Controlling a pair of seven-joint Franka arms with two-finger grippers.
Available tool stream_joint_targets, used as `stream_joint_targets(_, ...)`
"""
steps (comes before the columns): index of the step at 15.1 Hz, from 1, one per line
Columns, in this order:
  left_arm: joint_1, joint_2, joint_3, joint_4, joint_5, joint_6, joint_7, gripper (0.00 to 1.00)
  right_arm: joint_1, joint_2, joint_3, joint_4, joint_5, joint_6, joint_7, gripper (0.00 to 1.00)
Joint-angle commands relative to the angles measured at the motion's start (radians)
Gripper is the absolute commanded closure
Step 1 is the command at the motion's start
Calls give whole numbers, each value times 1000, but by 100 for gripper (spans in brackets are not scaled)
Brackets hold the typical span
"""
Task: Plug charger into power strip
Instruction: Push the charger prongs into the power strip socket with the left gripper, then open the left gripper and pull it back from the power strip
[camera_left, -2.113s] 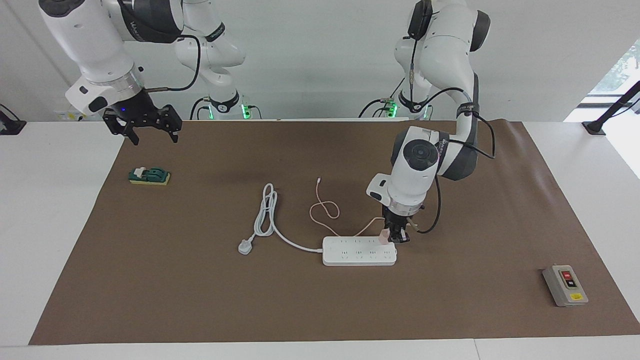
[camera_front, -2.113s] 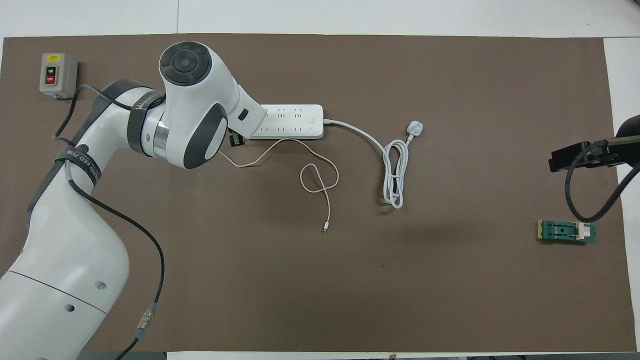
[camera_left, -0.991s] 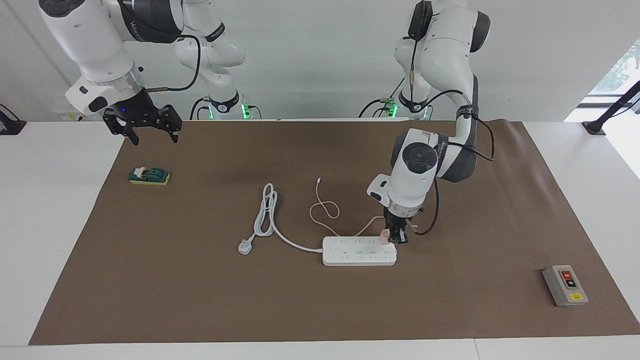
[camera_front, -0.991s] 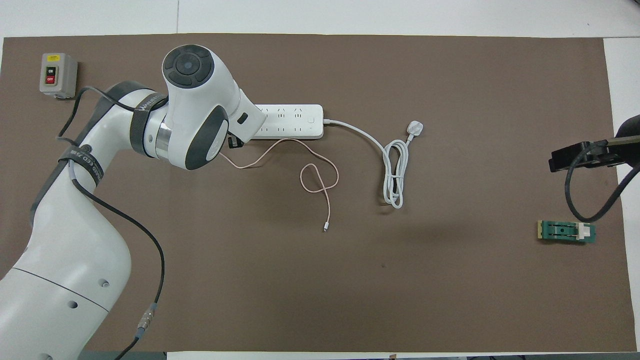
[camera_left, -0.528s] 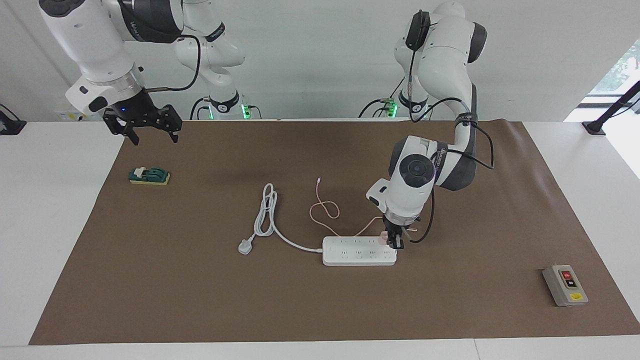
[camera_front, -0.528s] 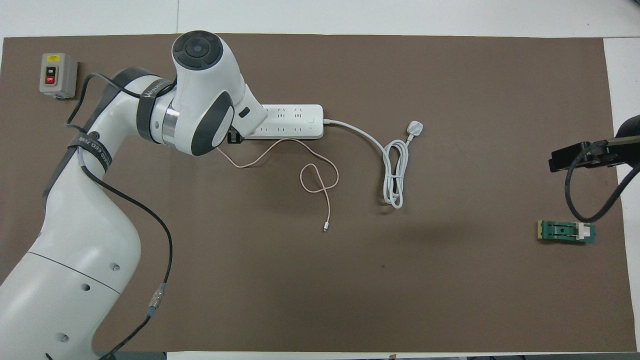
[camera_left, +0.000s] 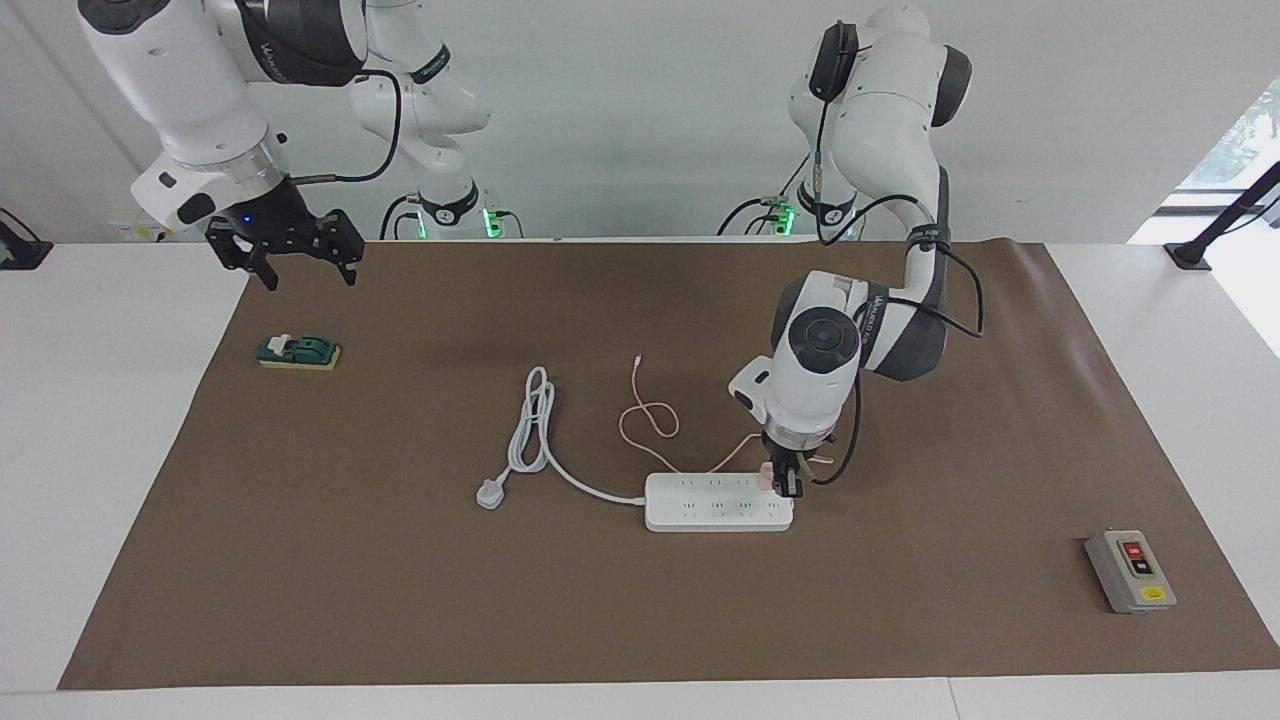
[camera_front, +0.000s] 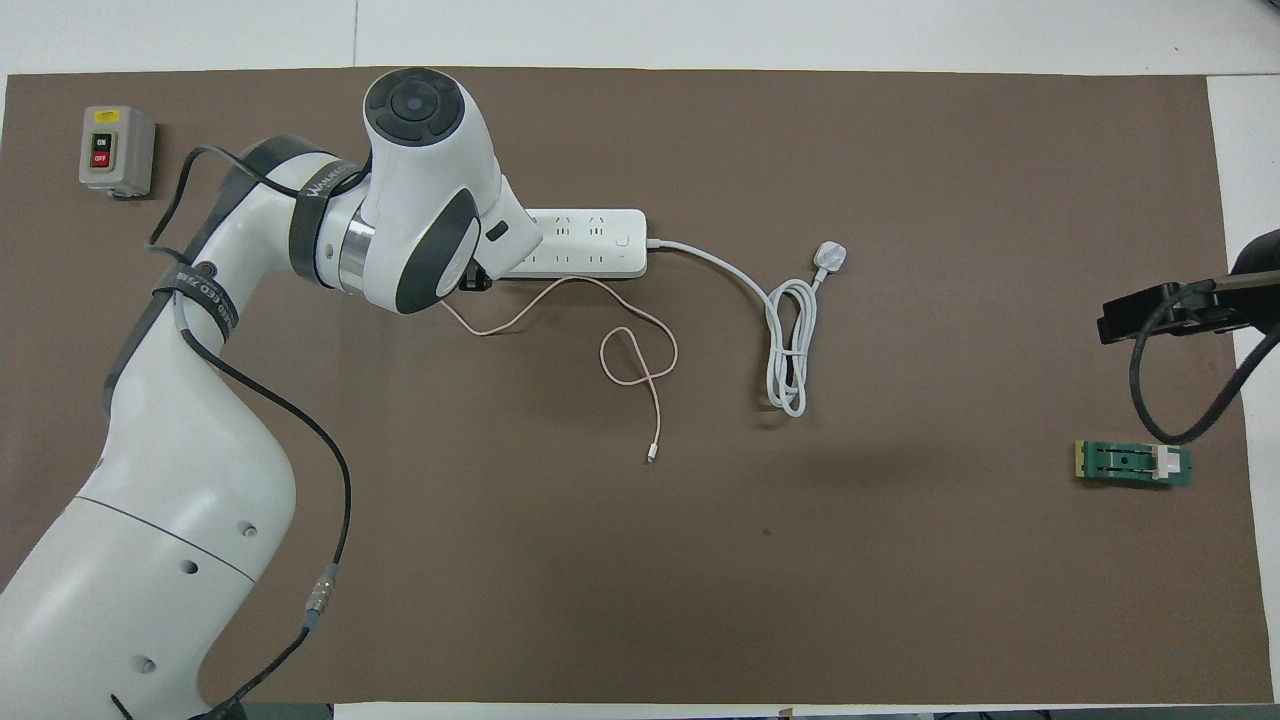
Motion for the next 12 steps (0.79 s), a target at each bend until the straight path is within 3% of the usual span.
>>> stream_joint_targets(1, -5, -22, 11, 36, -103, -17, -32, 0, -9, -23, 10, -19, -16, -9, 1, 0)
stream_joint_targets(3, -7, -91, 14, 4, -167, -34, -173, 0, -9, -23, 10, -19, -14, -8, 1, 0)
stream_joint_targets(7, 0, -209, 14, -42, -174, -103, -305, 0, -9, -23, 9, -19, -14, -9, 1, 0)
stream_joint_targets(12, 3, -352, 16, -39, -172, -345, -638, 0, -9, -23, 10, -19, -16, -9, 1, 0)
